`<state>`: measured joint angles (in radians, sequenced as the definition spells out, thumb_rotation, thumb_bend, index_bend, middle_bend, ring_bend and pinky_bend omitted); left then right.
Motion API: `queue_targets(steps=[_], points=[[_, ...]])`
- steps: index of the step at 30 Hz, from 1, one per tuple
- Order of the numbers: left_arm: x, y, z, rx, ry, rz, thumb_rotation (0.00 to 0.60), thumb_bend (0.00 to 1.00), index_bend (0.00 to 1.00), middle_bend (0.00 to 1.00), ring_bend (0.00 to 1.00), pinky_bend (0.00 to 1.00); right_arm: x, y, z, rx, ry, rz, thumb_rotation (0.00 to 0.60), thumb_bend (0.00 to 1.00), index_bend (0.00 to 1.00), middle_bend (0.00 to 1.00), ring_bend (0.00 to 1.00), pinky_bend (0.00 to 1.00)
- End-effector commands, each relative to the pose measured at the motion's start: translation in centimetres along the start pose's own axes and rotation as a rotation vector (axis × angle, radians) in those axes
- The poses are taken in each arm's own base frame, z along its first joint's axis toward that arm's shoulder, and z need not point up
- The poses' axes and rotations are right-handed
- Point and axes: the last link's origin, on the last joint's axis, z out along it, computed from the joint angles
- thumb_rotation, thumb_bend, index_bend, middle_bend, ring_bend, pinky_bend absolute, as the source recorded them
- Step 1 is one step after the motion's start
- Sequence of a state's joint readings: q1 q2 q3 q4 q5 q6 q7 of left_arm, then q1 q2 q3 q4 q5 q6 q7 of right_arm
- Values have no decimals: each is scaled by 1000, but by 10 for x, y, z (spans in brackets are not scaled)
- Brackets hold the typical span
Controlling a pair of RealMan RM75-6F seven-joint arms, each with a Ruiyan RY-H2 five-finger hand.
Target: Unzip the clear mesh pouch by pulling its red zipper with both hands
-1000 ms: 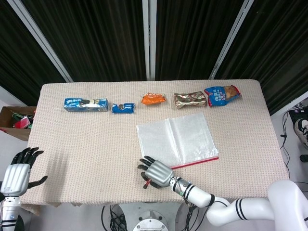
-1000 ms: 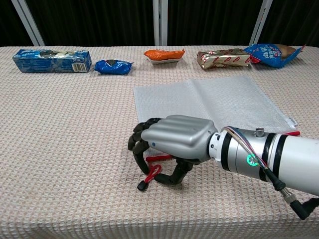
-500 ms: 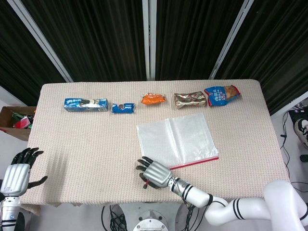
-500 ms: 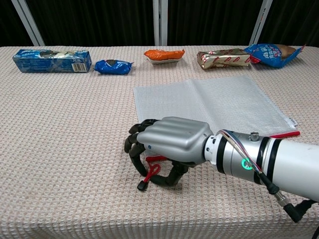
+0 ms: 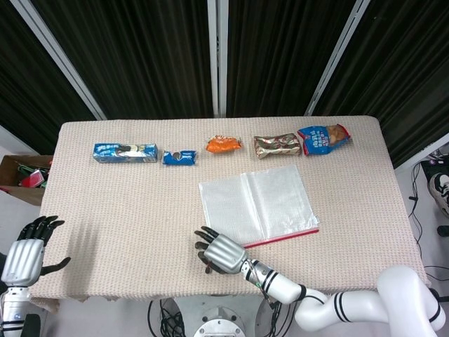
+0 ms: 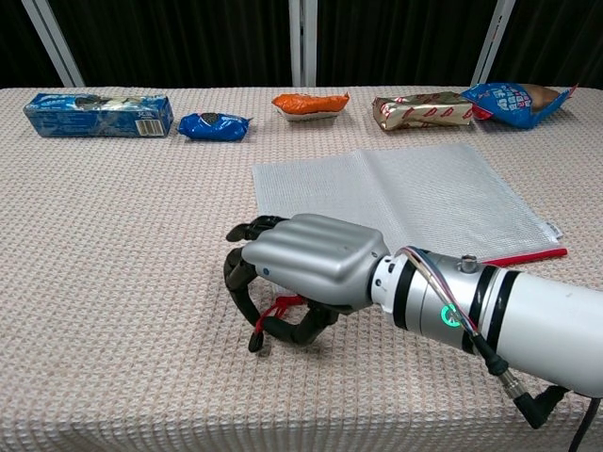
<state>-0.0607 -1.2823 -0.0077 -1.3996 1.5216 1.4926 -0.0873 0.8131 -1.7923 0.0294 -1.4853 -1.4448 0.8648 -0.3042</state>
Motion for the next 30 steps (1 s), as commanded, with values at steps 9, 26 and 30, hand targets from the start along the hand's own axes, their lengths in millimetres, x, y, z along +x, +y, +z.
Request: queue_targets(steps=[9,26,30], points=[[-13,37,33,-187,-100,-293,600,0,239,153,103,171,50,-3,3,71,234,34,600,536,925,297,0,0],[-30,143,115,-532,-161,-599,600,32,293,146,103,171,112,-3,36,100,408,26,600,583,961,287,0,0],[-34,163,118,-605,-204,-628,600,52,317,146,103,171,113,-5,41,110,418,31,600,590,962,286,0,0]])
